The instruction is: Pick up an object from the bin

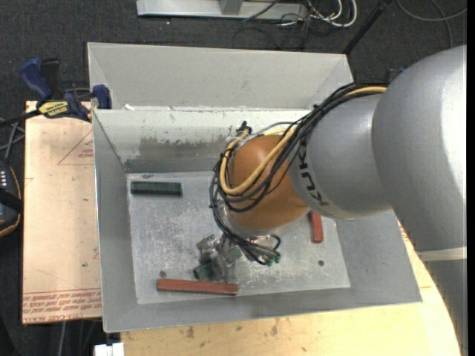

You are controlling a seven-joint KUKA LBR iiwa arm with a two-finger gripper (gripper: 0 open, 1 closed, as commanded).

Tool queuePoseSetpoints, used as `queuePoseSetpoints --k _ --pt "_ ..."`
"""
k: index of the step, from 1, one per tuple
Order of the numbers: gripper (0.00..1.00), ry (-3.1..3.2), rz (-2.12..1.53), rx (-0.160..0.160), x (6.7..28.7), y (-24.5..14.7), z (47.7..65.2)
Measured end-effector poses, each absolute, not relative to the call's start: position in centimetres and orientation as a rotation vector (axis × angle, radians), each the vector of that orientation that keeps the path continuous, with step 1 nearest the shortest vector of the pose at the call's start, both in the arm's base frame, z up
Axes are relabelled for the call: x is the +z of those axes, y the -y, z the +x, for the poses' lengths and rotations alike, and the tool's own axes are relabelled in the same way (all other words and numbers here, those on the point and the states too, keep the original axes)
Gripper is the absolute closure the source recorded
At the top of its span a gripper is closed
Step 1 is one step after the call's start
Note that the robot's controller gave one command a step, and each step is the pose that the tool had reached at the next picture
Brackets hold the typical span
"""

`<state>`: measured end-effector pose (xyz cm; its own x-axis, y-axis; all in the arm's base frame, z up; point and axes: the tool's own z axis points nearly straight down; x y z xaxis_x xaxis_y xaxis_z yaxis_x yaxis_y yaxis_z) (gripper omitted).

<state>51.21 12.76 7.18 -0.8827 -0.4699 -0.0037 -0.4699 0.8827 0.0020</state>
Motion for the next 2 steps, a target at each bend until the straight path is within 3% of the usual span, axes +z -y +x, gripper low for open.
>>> queuePoseSetpoints --k 1,2 --pt "1.0 -3.046 -0.759 0.005 7.2 -12.8 51.2" --pt "1.0 -3.039 -0.785 0.002 21.6 -9.9 52.0"
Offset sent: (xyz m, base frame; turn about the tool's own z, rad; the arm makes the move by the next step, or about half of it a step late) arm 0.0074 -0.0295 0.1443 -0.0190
